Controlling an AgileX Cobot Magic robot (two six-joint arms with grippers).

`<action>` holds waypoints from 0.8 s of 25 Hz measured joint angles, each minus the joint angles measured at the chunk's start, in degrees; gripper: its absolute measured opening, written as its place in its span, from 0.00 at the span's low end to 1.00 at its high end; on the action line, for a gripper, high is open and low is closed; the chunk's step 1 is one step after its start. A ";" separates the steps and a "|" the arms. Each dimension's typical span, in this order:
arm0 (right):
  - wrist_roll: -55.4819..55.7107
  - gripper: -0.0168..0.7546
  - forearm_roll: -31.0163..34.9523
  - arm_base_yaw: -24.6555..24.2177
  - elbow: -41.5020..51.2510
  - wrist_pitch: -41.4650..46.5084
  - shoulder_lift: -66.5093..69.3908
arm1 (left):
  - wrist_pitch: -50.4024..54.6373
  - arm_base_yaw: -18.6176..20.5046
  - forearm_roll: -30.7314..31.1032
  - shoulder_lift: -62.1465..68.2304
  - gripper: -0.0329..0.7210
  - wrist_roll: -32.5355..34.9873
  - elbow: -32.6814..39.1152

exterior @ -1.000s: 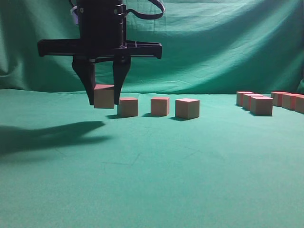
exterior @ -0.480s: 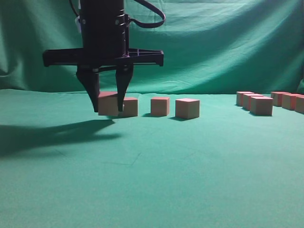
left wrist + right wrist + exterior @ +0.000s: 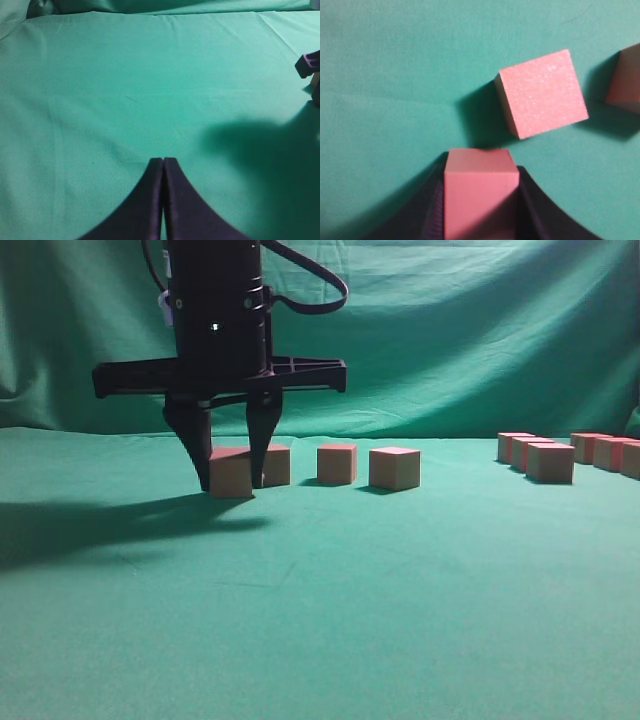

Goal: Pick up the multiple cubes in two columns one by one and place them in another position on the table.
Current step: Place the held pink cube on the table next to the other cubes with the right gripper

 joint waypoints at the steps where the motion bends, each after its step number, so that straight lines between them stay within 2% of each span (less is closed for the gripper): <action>1: 0.00 0.36 0.00 0.00 0.00 -0.12 0.00 | 0.00 0.00 0.00 0.00 0.04 0.00 0.00; 10: -0.03 0.36 0.00 0.00 0.00 -0.74 0.00 | 0.00 0.00 0.00 0.00 0.04 0.00 0.00; 16: -0.25 0.64 0.49 0.00 0.00 -1.19 0.00 | 0.00 0.00 0.00 0.00 0.04 0.00 0.00; 20: -1.57 0.64 0.71 0.00 0.00 -0.40 0.00 | 0.00 0.00 0.00 0.00 0.04 0.00 0.00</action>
